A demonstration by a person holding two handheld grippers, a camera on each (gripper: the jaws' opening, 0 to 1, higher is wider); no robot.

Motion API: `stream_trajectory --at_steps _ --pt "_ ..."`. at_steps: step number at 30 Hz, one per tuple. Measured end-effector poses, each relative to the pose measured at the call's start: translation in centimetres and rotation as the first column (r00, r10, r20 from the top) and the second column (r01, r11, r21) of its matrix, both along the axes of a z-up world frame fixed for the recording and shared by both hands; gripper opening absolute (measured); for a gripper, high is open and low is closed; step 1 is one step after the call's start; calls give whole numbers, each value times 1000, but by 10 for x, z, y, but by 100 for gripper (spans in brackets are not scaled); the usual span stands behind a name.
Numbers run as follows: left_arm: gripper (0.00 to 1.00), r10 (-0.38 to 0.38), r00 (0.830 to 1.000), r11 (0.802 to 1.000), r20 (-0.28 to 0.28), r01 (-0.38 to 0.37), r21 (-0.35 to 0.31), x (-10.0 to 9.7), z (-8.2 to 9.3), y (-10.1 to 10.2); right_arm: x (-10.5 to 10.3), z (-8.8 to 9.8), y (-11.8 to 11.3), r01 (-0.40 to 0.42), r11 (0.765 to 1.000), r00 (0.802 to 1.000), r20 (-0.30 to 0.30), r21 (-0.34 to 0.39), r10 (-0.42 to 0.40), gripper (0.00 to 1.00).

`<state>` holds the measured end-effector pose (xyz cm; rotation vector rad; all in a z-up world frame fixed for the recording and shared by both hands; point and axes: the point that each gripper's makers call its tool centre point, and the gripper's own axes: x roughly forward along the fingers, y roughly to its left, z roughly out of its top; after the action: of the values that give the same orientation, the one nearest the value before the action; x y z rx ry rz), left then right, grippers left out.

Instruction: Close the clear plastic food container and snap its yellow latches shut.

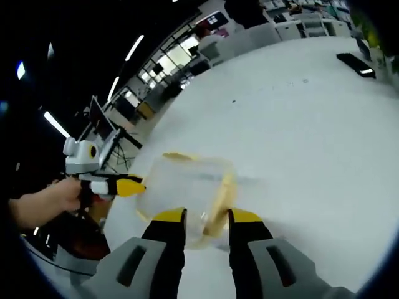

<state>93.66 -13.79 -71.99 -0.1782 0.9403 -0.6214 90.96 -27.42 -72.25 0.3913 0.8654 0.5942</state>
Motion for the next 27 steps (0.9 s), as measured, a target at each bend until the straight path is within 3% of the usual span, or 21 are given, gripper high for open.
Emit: stream_trajectory --at_steps 8,12,16,21,25,27 --pt "23 -122 991 988 58 116 101 -2 4 -2 6 8 -6 0 999 1000 30 -41 1 22" --pt "23 -195 973 970 124 172 169 1 13 -3 10 14 -7 -18 997 998 62 -74 23 20" --pt "23 -237 960 960 150 208 185 2 22 -10 13 22 -8 -18 996 995 93 -85 26 18" --pt "23 -370 906 911 205 310 273 3 29 -23 16 29 2 -57 993 988 140 -105 72 17" --pt "23 -449 867 875 216 378 302 -1 31 -37 17 29 12 -94 989 982 151 -110 111 17" --pt "23 -464 860 870 214 396 293 -4 31 -42 17 27 15 -117 985 978 156 -126 136 20"
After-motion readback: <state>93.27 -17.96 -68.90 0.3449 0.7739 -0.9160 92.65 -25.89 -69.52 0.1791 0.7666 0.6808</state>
